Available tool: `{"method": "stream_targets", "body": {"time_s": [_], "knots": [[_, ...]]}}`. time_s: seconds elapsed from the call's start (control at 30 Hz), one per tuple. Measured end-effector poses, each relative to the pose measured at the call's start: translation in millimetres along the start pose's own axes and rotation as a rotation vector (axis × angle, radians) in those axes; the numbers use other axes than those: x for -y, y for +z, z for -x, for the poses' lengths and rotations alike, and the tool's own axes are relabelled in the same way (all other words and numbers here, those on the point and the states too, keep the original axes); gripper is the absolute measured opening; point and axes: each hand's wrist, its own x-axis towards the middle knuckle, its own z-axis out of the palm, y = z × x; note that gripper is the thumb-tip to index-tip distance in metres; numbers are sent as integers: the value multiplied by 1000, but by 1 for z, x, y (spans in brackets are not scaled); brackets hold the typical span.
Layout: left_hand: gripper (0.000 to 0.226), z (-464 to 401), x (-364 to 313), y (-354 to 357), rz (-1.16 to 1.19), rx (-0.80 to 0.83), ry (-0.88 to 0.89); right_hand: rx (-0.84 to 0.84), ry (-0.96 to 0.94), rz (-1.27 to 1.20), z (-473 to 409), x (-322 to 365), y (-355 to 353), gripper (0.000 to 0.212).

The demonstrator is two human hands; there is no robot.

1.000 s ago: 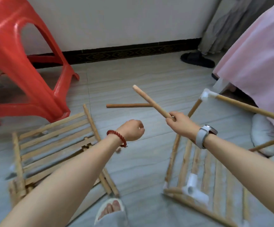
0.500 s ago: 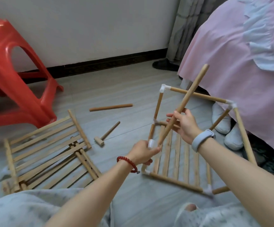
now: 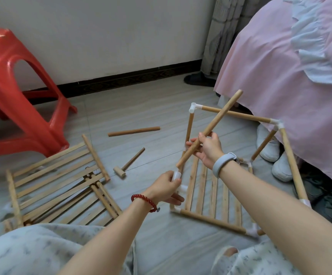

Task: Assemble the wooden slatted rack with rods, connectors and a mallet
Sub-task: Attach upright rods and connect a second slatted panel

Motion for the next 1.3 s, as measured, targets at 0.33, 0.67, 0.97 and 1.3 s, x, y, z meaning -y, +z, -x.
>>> {"method": "stream_targets", "body": {"time_s": [0.33, 0.67, 0.97, 1.3], "knots": [[15, -10, -4, -18, -139, -76, 32, 71, 138, -22, -6, -7, 2, 33], [8, -13, -5, -31, -230, -124, 66, 148, 206, 102, -19, -6, 19, 21], [27, -20, 2, -30, -508, -212, 85, 170, 277, 246, -32, -21, 40, 15], [34, -26, 4, -33, -689, -225, 72, 220, 319, 293, -31, -17, 45, 23]]}}
